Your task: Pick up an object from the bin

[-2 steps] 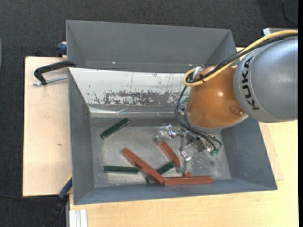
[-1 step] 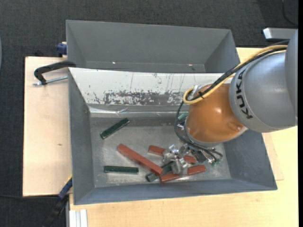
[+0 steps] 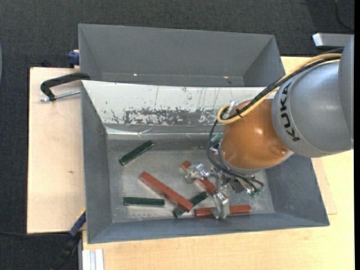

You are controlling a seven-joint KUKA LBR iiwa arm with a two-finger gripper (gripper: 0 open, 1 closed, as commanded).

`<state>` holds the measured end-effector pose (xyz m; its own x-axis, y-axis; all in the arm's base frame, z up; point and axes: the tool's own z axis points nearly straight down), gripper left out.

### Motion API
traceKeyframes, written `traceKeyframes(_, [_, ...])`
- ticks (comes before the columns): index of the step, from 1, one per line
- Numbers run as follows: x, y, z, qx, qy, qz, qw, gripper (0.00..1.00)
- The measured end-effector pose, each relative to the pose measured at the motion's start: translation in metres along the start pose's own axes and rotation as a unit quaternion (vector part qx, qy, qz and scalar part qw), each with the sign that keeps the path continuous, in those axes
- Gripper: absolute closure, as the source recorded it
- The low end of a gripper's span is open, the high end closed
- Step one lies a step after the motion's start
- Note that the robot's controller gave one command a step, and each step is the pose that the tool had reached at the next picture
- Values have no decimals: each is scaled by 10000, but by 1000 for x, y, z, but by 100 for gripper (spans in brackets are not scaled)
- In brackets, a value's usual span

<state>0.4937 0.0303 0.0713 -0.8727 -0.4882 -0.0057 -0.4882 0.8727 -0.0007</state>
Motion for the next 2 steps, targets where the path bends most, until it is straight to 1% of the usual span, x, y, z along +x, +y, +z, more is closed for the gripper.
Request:
traceKeyframes(1, [1,0,0,0,8,-2,10000,0])
traceKeyframes(2, [11,-26,-1,-11,-1,-1240,9923,0])
